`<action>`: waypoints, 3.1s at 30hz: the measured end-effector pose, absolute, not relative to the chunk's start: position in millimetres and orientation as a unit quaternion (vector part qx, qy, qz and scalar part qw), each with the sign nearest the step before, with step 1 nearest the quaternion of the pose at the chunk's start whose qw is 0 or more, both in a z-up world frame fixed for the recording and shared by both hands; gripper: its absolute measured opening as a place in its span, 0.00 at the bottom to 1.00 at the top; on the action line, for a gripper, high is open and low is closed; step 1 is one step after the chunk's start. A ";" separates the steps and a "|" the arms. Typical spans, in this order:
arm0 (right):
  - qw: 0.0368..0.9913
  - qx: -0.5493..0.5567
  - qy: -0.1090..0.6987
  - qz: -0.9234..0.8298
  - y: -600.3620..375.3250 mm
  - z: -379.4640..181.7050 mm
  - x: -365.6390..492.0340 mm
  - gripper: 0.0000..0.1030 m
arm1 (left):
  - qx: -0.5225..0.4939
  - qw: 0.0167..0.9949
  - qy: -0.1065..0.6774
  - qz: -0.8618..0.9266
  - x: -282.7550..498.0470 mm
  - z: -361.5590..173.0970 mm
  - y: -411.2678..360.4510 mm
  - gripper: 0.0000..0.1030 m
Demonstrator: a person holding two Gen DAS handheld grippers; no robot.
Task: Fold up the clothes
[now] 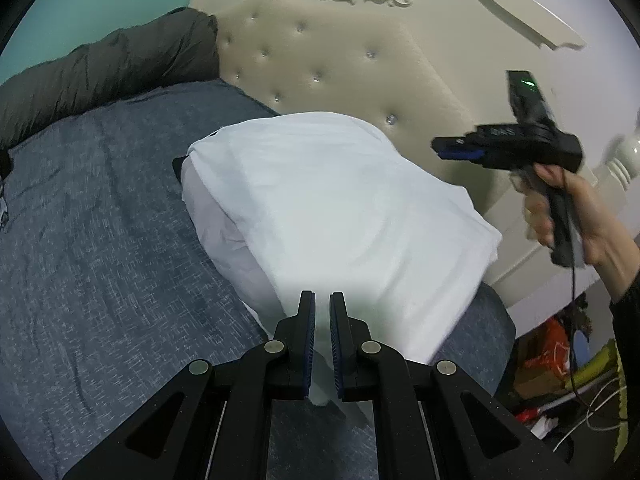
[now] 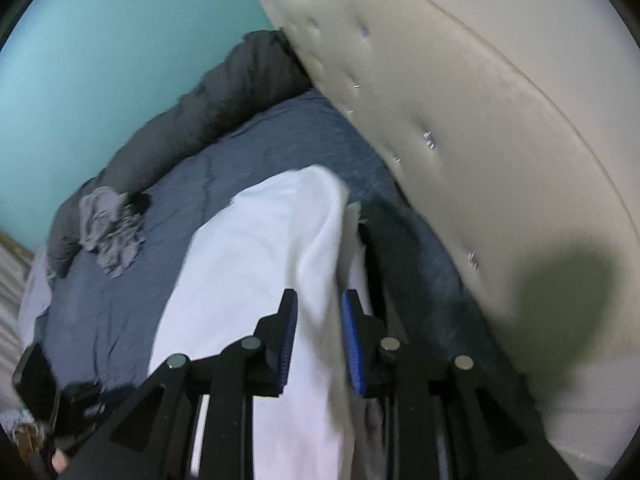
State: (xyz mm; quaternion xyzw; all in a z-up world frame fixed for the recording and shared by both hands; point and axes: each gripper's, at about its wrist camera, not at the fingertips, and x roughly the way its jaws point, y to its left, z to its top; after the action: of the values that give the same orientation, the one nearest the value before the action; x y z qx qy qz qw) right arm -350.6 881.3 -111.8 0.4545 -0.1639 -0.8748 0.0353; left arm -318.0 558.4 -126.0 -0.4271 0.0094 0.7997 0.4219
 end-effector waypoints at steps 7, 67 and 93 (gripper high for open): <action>0.028 0.468 -0.160 -0.869 868.2 -127.2 -304.6 0.22 | -0.436 0.420 0.018 0.796 -303.6 -125.6 558.0 0.08; -0.013 0.364 -0.187 -0.912 818.8 -83.1 -163.8 0.03 | -0.402 0.394 0.031 0.826 -245.1 -44.7 504.0 0.22; -0.023 0.315 -0.148 -0.937 736.8 -32.0 -84.3 0.18 | -0.358 0.412 0.036 0.837 -184.7 8.5 457.4 0.42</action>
State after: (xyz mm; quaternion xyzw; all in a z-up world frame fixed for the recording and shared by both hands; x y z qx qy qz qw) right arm -84.3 736.8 -32.0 0.3152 -0.1483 -0.9371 -0.0233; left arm -184.7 457.4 8.5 -0.3577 0.0360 0.8375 0.4116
